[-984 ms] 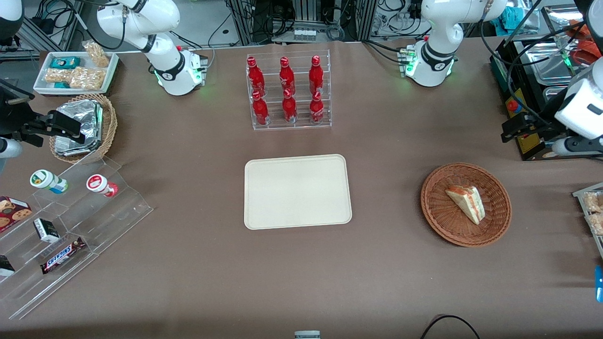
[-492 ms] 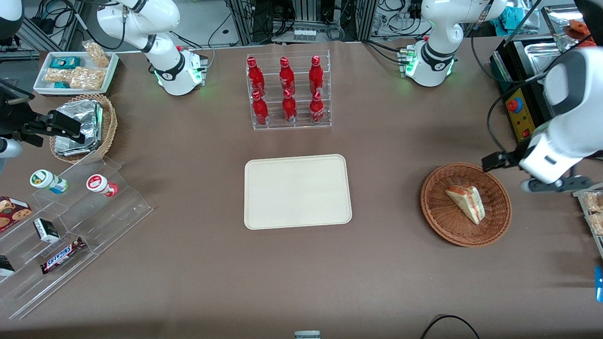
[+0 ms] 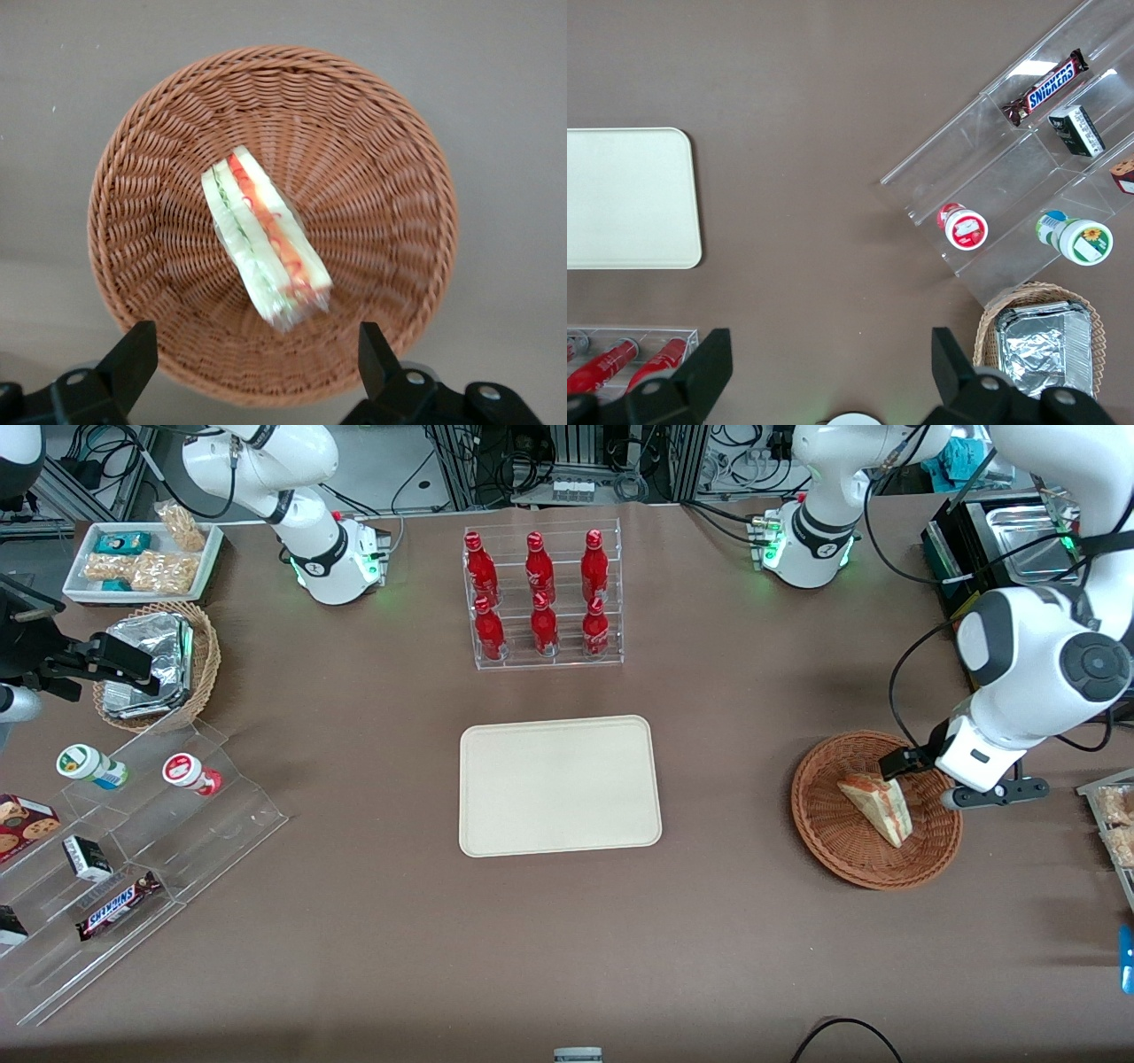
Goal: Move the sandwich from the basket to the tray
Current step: 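Move the open left gripper down over the sandwich in the basket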
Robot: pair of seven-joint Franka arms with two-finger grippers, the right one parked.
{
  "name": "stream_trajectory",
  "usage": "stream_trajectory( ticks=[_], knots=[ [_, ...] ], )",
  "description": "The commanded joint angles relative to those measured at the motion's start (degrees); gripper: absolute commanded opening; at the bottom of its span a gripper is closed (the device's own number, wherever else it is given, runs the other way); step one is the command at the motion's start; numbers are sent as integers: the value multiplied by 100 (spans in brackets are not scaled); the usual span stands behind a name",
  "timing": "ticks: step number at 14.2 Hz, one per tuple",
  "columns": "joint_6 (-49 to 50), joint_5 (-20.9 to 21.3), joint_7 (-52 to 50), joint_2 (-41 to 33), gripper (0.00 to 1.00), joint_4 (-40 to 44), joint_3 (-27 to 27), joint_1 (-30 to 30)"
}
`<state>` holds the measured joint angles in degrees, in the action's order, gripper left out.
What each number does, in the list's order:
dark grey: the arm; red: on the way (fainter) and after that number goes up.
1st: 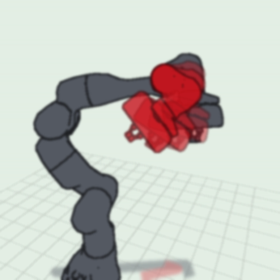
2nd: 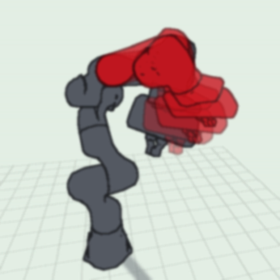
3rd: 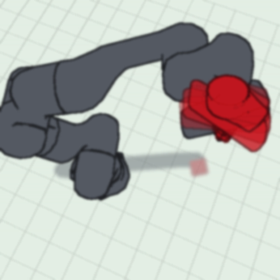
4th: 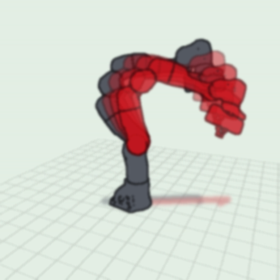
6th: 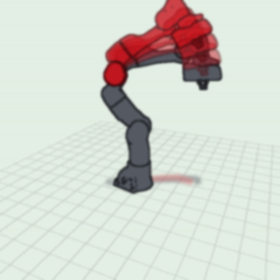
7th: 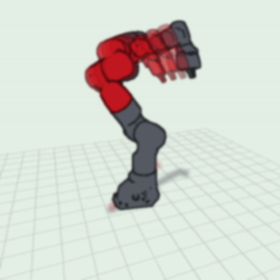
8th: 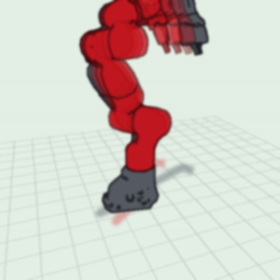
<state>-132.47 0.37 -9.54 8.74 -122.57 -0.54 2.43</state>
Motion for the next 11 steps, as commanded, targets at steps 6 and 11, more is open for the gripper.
stream_trajectory(
  ticks=[6, 11],
  knots=[
    [-999, 42, -3245, 671, 100, -171, -25, -59],
    [-1036, 51, -3485, 875, 13, -162, -33, -67]
  ],
)
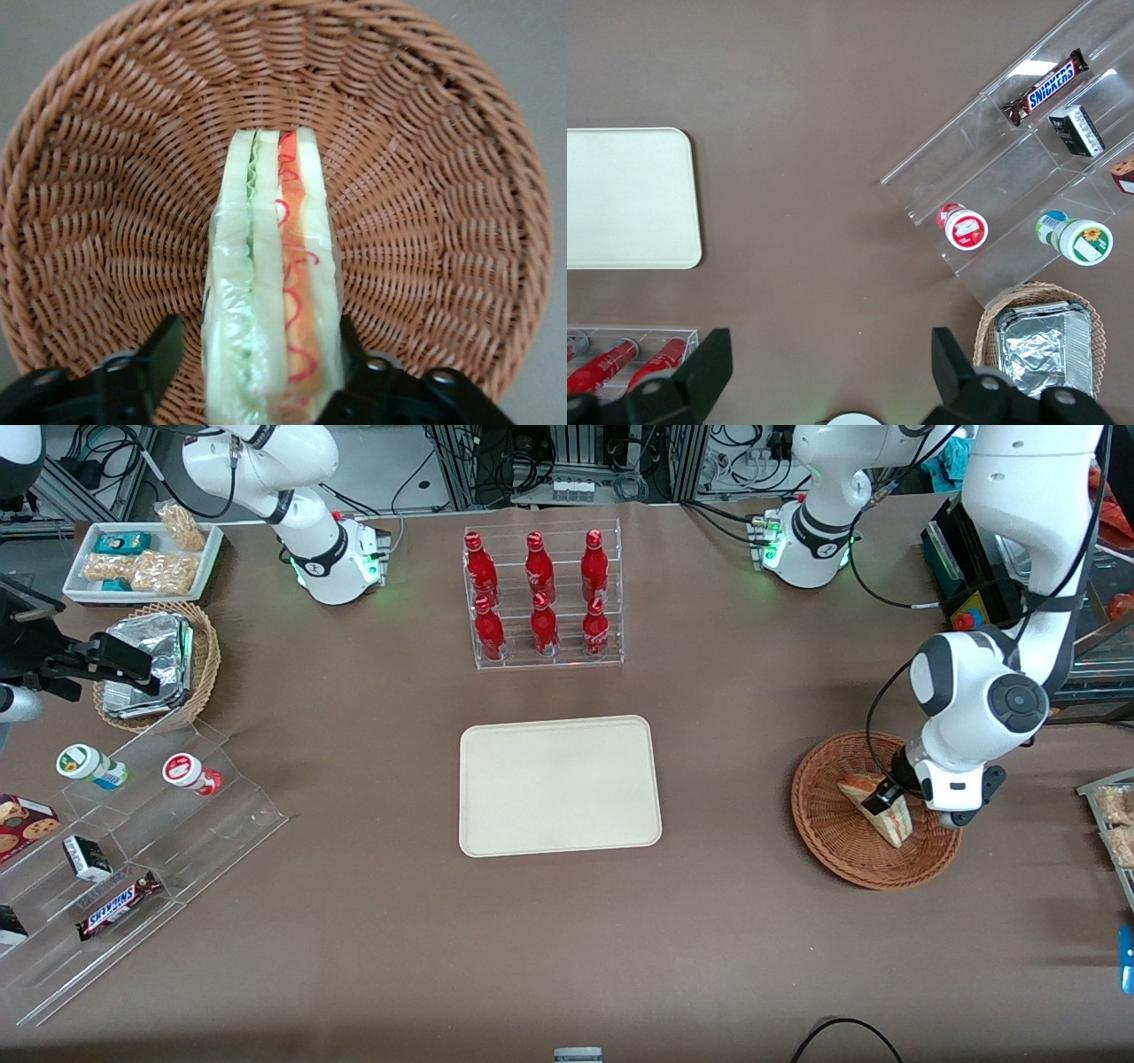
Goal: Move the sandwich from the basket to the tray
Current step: 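Close the left gripper on the wrapped sandwich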
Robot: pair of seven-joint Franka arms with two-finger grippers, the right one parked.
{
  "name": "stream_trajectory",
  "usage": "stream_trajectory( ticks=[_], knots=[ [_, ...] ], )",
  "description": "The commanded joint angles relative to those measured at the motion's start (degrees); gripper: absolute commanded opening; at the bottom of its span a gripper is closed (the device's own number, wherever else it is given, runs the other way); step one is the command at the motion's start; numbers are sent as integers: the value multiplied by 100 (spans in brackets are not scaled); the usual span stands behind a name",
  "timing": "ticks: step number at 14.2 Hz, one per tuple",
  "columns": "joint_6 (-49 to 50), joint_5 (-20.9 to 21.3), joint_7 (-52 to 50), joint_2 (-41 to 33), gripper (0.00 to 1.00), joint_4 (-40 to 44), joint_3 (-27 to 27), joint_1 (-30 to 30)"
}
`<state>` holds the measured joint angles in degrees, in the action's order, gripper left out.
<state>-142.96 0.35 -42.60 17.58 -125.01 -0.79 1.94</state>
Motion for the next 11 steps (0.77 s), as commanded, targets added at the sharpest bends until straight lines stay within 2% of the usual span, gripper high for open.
stream_trajectory(
  ticks=[1, 5, 6, 9, 11],
  knots=[
    [48, 70, -169, -52, 8, 91, -17, -36],
    [1066, 79, -56, -351, 1, 538, -35, -369],
    [1312, 106, 128, -430, 1, 679, -44, -492],
    [2287, 308, 1524, -291, 4, 1416, -44, -1002],
    [2509, 299, 1615, -124, 3, 1672, -53, -1554]
  ],
)
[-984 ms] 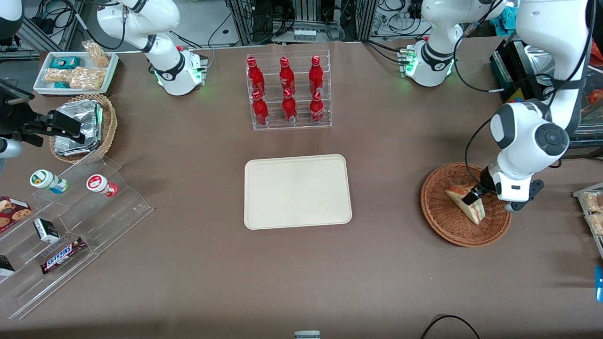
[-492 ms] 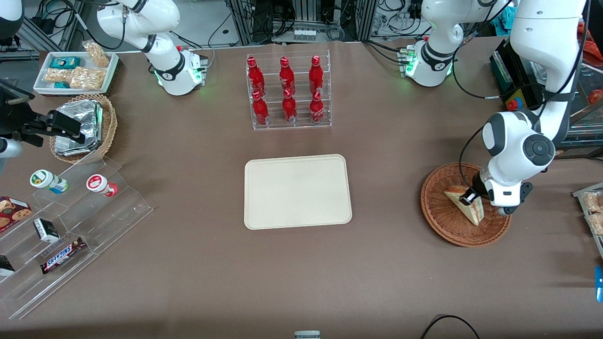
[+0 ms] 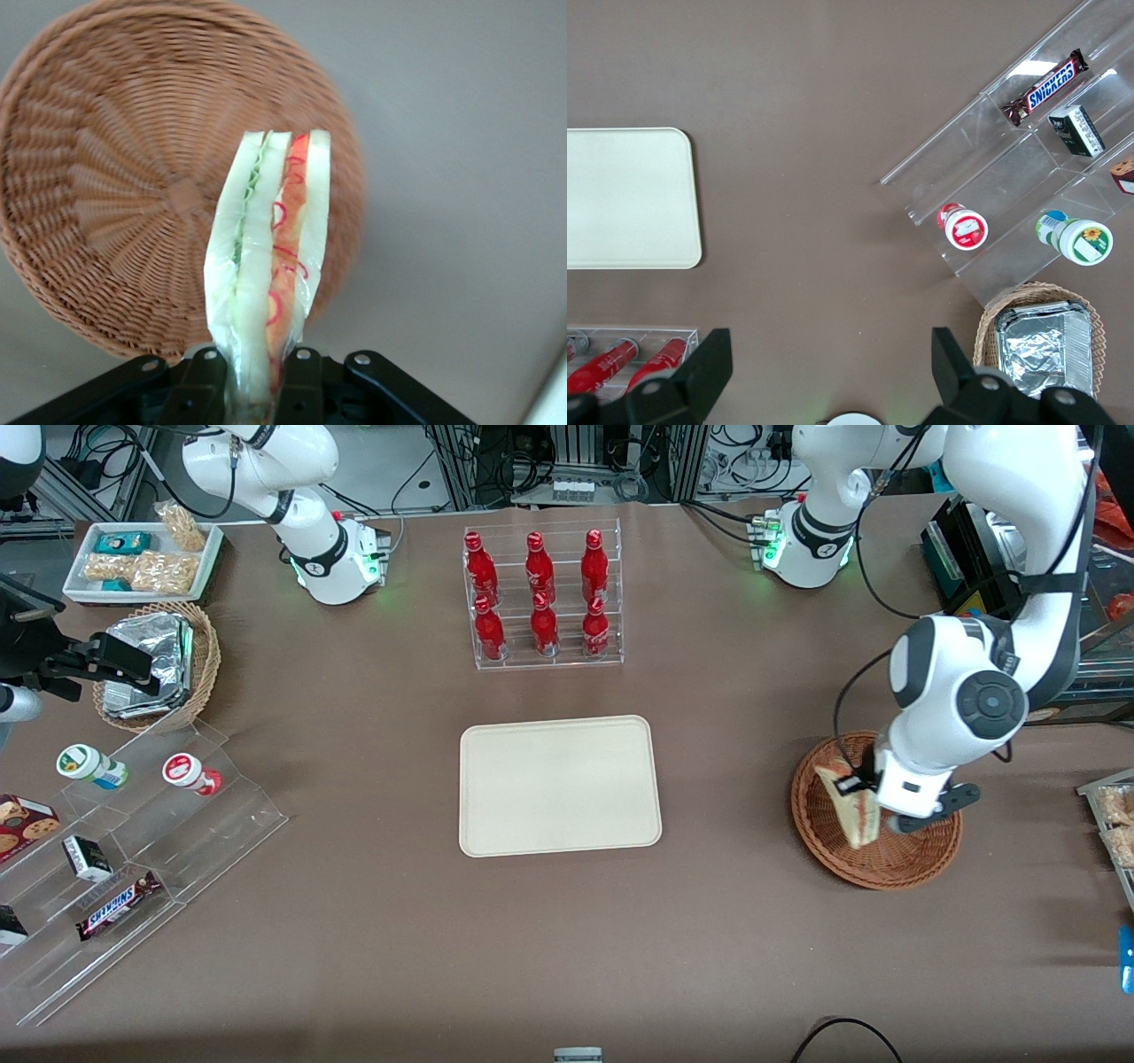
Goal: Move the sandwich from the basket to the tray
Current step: 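Lift the sandwich and carry it over the cream tray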
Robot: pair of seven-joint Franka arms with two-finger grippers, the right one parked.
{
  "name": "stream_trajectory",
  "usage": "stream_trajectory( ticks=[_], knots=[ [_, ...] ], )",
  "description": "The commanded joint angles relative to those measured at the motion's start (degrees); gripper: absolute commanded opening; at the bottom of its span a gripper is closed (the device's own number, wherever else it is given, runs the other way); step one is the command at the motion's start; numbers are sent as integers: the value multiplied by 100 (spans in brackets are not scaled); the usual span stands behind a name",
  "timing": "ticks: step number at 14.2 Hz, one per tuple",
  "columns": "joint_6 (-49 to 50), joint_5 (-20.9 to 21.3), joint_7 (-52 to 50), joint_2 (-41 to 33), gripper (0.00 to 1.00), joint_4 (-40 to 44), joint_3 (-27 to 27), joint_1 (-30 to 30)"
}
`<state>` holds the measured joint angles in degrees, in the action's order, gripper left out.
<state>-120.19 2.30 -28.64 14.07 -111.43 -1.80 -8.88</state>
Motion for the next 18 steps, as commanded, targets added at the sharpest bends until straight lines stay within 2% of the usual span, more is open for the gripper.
stream_trajectory(
  ticks=[1, 9, 13, 18],
  knots=[
    [181, 60, 184, 323, 3, 341, 48, -770],
    [233, 24, -2310, 2089, 1, 2448, 48, -2775],
    [189, 16, -3119, 2854, 1, 3309, 48, -3408],
    [172, 7, -3437, 3400, 1, 3917, -56, -3726]
  ],
)
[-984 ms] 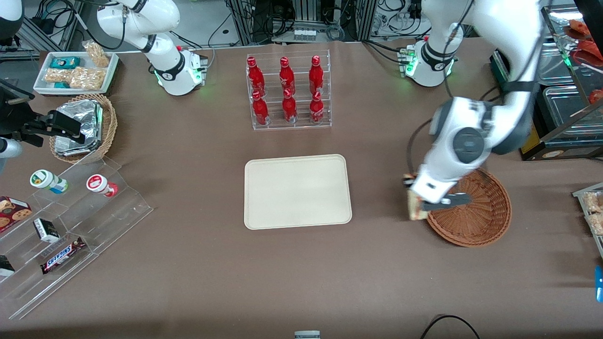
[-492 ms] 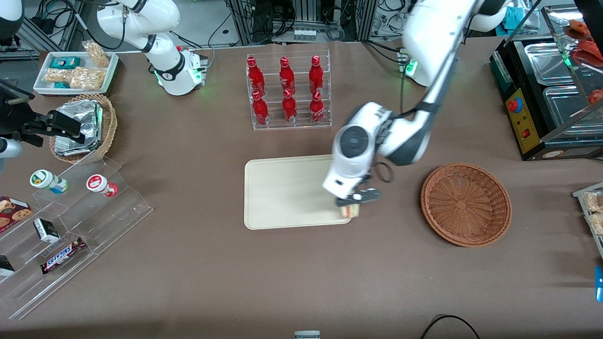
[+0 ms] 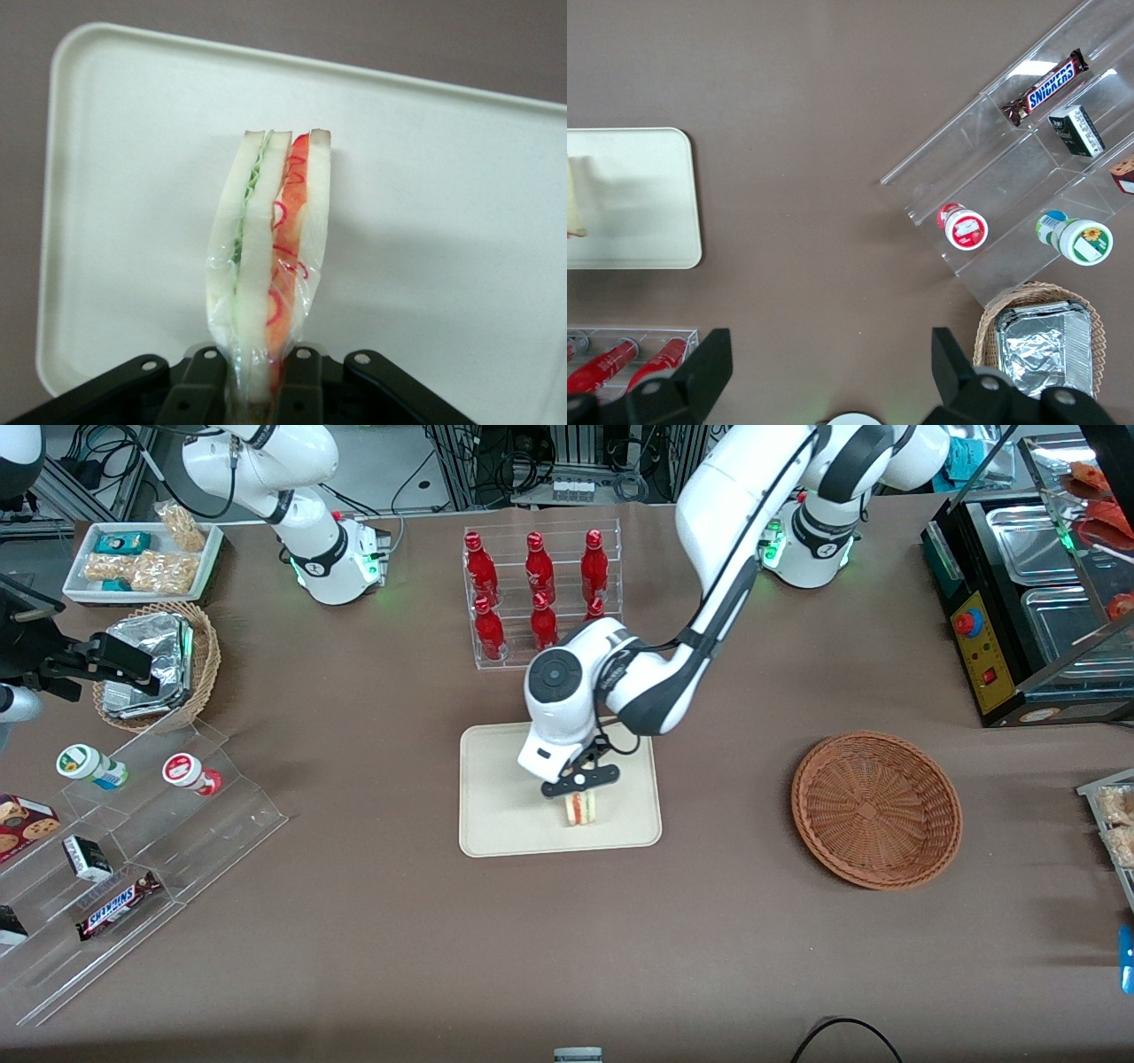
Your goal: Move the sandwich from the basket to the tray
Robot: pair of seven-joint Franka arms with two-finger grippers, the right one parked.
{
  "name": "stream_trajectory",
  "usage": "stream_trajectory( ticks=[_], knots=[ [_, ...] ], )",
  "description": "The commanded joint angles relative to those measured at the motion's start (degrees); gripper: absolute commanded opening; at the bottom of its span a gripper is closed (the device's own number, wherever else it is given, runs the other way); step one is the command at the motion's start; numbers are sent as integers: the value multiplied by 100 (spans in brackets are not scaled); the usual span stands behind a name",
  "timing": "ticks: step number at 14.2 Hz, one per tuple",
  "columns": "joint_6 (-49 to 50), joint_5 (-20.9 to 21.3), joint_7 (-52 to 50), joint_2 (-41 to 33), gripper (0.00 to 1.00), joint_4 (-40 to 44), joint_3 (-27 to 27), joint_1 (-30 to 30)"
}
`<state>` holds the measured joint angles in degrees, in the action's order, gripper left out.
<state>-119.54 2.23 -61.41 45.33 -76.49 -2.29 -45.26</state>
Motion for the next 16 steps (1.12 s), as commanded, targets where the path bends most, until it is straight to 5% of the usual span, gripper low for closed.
stream_trajectory(
  ticks=[1, 5, 6, 7, 8, 16],
  knots=[
    [98, 23, -178, 318, 1, 433, -78, -88],
    [-113, 23, -196, 433, 8, 389, -157, -97],
    [-113, 23, -222, 424, 34, 381, -157, -97],
    [-79, 32, -213, 389, 86, 389, -157, -97],
    [-43, 49, -222, 337, 100, 381, -149, -88],
    [1238, 208, -133, -1297, 100, -224, 87, 0]
  ],
)
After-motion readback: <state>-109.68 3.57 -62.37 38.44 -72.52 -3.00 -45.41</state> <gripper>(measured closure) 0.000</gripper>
